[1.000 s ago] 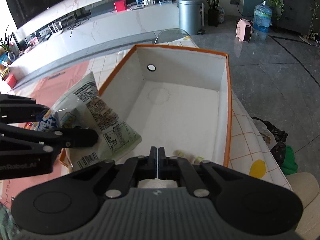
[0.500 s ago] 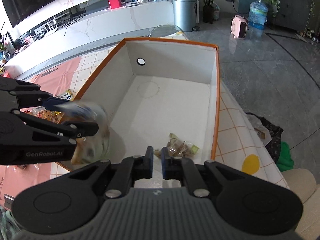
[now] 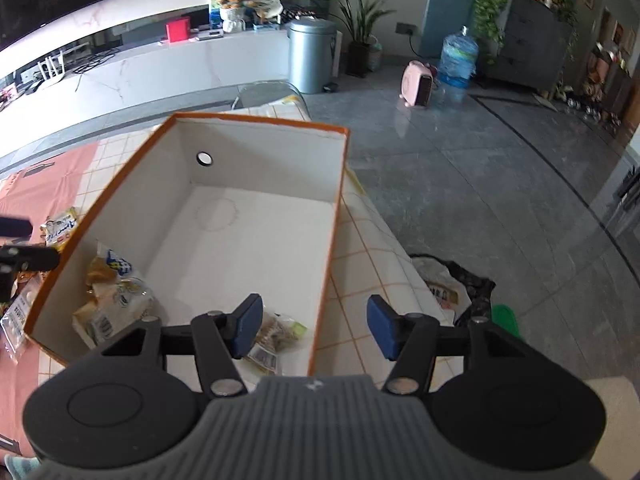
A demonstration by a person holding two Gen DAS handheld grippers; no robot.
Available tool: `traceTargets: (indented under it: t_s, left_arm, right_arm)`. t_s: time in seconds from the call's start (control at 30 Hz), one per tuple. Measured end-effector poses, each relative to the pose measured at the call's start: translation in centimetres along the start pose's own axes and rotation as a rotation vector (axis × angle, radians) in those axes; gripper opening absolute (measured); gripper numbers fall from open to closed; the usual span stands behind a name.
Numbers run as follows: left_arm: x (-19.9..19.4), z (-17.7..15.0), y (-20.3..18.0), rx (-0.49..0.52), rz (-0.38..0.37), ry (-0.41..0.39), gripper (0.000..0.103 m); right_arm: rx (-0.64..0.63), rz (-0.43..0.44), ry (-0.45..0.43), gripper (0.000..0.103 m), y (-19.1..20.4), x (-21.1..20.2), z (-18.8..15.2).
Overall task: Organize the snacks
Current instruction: 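Move both tools back over the snack pile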
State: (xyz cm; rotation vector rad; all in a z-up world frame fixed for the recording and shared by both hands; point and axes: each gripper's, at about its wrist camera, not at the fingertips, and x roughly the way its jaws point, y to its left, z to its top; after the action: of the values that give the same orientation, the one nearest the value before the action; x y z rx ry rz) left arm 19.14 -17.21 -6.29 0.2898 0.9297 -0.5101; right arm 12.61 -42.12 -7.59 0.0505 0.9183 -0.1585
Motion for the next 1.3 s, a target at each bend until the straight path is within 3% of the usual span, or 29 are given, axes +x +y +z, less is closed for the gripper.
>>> traceTargets:
  t_s: [0.07, 0.1, 0.13, 0.17, 0.33, 0.77, 0.83, 0.87, 0.93, 1.0, 1.1, 1.2, 1.3]
  left_arm:
    - [0.4, -0.3, 0.2, -0.019, -0.017, 0.019, 0.028]
    - [0.5, -0.4, 0.3, -0.027, -0.031, 0.019, 0.024]
    - [0.4, -0.6, 0.3, -0.034, -0.051, 0.016, 0.013]
    - [0.3, -0.9, 0.3, -0.038, -0.070, 0.014, 0.007]
    - [-0.2, -1.4, -0.2, -0.047, -0.068, 0.023, 0.007]
    - [-2.5, -4.0, 0.0, -0.173, -0.121, 0.060, 0.012]
    - [-3.0, -4.0, 0.4, -0.187, -0.129, 0.060, 0.017]
    - [-3.4, -4.0, 0.6, -0.190, -0.124, 0.057, 0.022]
    - [-4.7, -4.2, 1.1, -0.188, -0.101, 0.033, 0.024]
    - [-6.2, -4.6, 1.9, -0.186, -0.075, 0.006, 0.028]
    - [-8.4, -5.2, 3.2, -0.187, -0.055, -0.016, 0.031]
    - [-10.4, -5.9, 4.7, -0.173, -0.018, -0.033, 0.035]
    - [-12.4, -6.8, 6.2, -0.163, 0.011, -0.047, 0.039]
  right_arm:
    - [0.003, 0.003, 0.014, 0.037, -0.1, 0.5, -0.3]
    - [0.002, 0.008, 0.021, 0.023, -0.1, 0.7, -0.3]
    - [0.002, 0.017, 0.026, 0.010, -0.1, 0.9, -0.4]
    - [0.002, 0.026, 0.029, 0.007, -0.1, 1.0, -0.4]
    - [0.004, 0.025, 0.027, 0.002, 0.0, 1.4, -0.1]
    - [-0.043, 0.010, 0.029, 0.002, 1.4, 2.2, 1.1]
    - [-0.053, -0.005, 0.020, 0.003, 1.7, 1.9, 1.2]
    - [-0.059, -0.019, 0.003, 0.005, 2.0, 1.5, 1.2]
    - [-0.078, -0.043, -0.031, 0.021, 2.5, 0.4, 1.5]
    - [-0.095, -0.040, -0.072, 0.027, 3.2, -1.2, 1.5]
    - [-0.111, 0.004, -0.111, 0.030, 4.8, -3.4, 1.2]
    - [-0.102, 0.059, -0.143, 0.041, 6.7, -5.5, 0.8]
    - [-0.085, 0.139, -0.167, 0.042, 8.7, -7.1, 0.1]
